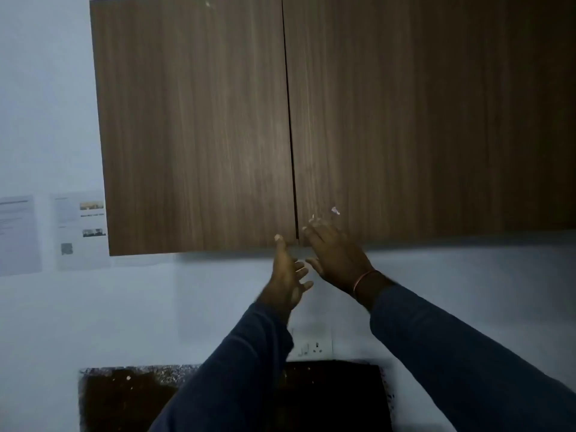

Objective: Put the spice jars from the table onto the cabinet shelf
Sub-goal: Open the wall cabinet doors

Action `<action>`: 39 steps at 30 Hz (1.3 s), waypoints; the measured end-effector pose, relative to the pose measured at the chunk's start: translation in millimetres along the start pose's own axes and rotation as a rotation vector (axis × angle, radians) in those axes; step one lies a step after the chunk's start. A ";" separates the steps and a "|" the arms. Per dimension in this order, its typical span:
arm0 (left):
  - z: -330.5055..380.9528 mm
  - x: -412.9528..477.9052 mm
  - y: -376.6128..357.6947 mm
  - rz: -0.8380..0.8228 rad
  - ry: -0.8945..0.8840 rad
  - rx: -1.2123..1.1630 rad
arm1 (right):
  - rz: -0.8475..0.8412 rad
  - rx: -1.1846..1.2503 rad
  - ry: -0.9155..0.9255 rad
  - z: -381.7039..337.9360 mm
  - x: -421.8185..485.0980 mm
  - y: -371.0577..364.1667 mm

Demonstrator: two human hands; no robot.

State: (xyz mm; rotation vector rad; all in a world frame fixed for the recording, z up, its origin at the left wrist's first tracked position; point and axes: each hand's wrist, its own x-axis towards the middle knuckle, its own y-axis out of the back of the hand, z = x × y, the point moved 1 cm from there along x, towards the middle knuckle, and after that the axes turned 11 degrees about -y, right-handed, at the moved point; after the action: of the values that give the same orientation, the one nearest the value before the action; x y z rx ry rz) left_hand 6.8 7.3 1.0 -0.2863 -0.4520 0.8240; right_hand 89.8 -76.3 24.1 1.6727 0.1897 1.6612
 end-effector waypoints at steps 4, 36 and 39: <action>-9.2 24.9 -20.1 0.064 -0.030 -0.253 | 0.015 -0.068 -0.046 19.8 27.5 -18.1; 25.6 -93.0 -112.8 -0.497 -0.483 0.194 | 0.454 0.351 -0.603 5.0 -38.2 162.9; 26.4 -117.9 -149.1 -0.642 -0.459 0.058 | 0.515 0.407 -0.635 17.6 -61.3 191.1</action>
State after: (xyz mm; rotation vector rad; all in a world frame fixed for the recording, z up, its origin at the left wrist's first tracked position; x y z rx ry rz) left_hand 19.0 -176.9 53.3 0.1132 -0.8902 0.2619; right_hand 21.4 -253.6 90.8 2.6436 -0.2532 1.3885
